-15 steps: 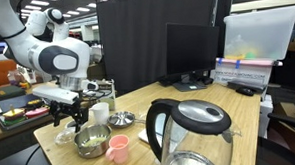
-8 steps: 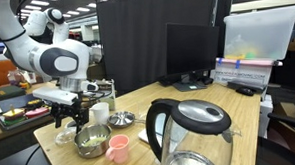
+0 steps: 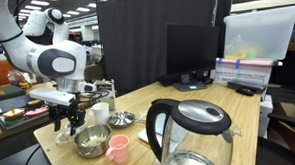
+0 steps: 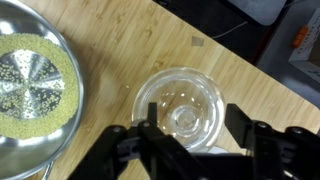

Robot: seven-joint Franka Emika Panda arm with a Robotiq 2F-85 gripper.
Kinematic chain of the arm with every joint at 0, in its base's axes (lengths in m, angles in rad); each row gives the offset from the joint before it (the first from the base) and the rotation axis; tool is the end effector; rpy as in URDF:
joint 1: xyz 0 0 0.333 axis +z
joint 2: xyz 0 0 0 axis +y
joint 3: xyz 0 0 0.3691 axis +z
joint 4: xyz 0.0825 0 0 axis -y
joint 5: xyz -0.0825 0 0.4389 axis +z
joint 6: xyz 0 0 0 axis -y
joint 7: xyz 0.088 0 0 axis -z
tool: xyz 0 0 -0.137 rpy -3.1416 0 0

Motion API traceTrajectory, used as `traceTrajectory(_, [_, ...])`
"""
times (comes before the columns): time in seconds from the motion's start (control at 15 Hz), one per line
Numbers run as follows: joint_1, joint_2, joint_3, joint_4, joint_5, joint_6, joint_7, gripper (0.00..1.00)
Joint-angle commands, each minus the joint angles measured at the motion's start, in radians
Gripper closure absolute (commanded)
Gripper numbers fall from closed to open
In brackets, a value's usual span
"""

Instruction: Close the glass jar with the glass lid on the table

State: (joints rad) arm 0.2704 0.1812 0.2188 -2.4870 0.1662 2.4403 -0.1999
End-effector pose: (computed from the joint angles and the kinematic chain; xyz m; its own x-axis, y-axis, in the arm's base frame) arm 0.4172 0.2311 0.1772 0.8255 0.5262 -0.2041 0.5027 -0.8499 -0.1582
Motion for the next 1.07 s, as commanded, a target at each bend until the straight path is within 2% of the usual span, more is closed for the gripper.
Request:
traceTrajectory(0.0, [-0.021,0.018,0.018,0.010,-0.012,0.010,0.016,0.59])
traceTrajectory(0.13, [-0.021,0.016,0.018,0.012,-0.012,0.010,0.017,0.74])
traceTrajectory(0.4, [-0.023,0.001,0.015,0.009,-0.015,0.008,0.028,0.94])
traceTrajectory(0.73, [-0.030,-0.071,0.015,-0.006,-0.014,-0.020,0.033,0.92])
traceTrajectory(1.0, [-0.017,-0.183,0.013,0.000,-0.079,-0.148,0.086,0.92])
